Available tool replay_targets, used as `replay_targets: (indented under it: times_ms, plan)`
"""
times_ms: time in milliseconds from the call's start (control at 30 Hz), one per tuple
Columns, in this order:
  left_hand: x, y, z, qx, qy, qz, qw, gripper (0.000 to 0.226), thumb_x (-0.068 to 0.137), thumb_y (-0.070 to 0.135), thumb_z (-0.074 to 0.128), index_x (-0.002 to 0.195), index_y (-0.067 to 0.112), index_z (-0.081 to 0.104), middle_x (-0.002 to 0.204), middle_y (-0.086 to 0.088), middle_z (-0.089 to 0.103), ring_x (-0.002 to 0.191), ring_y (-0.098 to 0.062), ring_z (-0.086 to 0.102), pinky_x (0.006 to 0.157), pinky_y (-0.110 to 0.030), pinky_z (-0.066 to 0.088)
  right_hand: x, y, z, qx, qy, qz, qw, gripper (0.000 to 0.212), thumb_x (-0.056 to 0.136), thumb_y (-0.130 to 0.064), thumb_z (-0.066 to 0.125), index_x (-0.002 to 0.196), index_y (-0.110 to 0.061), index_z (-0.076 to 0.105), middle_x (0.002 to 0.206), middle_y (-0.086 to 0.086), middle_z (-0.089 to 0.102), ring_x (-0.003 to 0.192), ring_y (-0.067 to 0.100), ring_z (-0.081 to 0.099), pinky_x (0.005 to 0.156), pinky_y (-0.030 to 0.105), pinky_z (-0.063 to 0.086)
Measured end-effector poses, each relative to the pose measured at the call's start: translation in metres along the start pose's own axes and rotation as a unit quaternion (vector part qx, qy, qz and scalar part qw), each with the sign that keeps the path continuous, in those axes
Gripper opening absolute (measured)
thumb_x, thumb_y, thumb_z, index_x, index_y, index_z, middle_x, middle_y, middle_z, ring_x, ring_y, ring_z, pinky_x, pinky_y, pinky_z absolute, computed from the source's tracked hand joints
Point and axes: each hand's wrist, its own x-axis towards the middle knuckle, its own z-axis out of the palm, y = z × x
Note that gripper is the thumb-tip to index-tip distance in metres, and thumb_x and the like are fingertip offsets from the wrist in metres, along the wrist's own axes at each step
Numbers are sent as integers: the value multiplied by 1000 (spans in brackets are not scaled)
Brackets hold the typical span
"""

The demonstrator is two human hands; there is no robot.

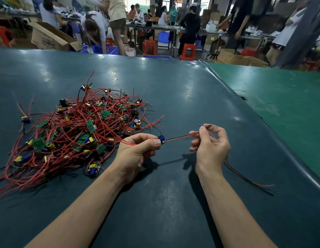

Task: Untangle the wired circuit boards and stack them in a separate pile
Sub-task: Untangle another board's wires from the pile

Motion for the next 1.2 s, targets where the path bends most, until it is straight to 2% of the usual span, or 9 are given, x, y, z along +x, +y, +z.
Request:
replay_targets:
  times_ms: [133, 300, 400, 500, 667, 800, 1033, 1100, 1200]
  plan:
    - [2, 0, -1, -11, 17, -2, 1000, 8, 60, 4, 73, 61, 12, 73, 65, -5, 69, 60, -13, 65, 54, -19, 48, 3, -2, 1, 21, 12, 17, 1000, 20, 101, -22, 53, 86, -15, 43, 71, 13, 73, 38, 18, 54, 35, 23, 42]
    - [4, -1, -1, -46, 44, -9, 998, 18, 64, 7, 75, 82, 10, 72, 72, -4, 73, 66, -12, 69, 59, -16, 52, -5, -8, 3, 45, -57, 171, 983, 41, 98, -52, 47, 100, -11, 52, 81, 16, 74, 43, 21, 61, 35, 23, 44]
    - [4, -2, -1, -41, 43, -6, 998, 30, 63, 6, 75, 93, 7, 69, 76, -4, 74, 67, -12, 70, 60, -17, 53, -23, -3, 9, -39, -213, 187, 958, 30, 93, -38, 62, 91, -9, 65, 58, 7, 65, 36, 11, 48, 32, 17, 33]
    - [2, -4, 0, -3, 25, 3, 1000, 31, 61, 7, 75, 91, 5, 68, 74, -4, 73, 66, -13, 68, 61, -19, 53, -33, 0, 13, -53, -246, 176, 952, 14, 93, -16, 65, 81, -10, 69, 51, 2, 58, 34, 9, 42, 31, 15, 27]
    - [3, -3, 0, -5, 27, -1, 1000, 28, 58, 5, 75, 85, 6, 67, 70, -3, 70, 62, -12, 65, 60, -19, 51, -25, -4, 12, -26, -186, 156, 970, 10, 89, -14, 70, 80, -9, 72, 52, 0, 58, 35, 7, 40, 32, 15, 26]
    - [3, -2, 0, -23, 26, 2, 999, 25, 58, 3, 74, 81, 6, 64, 67, -3, 68, 60, -13, 64, 57, -19, 49, -7, -9, 6, 21, -74, 138, 987, 22, 91, -11, 66, 70, -9, 68, 52, -3, 60, 36, 4, 39, 32, 16, 25]
    - [2, 1, -1, -50, 25, 17, 998, 21, 62, 0, 70, 77, 9, 59, 66, -2, 64, 58, -12, 60, 53, -19, 43, 14, -10, -9, 70, 93, 114, 987, 18, 92, -9, 61, 74, -10, 57, 50, -3, 57, 35, 7, 40, 35, 17, 26]
    - [3, 3, -4, -85, 38, 24, 995, 18, 64, 1, 67, 78, 10, 59, 65, -1, 62, 57, -10, 57, 51, -17, 41, 20, -10, -14, 29, 136, 75, 987, 20, 94, -12, 58, 76, -15, 51, 55, 0, 53, 36, 8, 41, 36, 19, 28]
    - [3, 6, -6, -105, 42, 35, 993, 13, 68, 4, 67, 80, 9, 69, 68, 0, 67, 58, -7, 56, 51, -15, 41, 15, -6, -12, -94, 104, -32, 990, 15, 96, -21, 59, 82, -23, 55, 69, 0, 56, 53, 15, 52, 49, 28, 41]
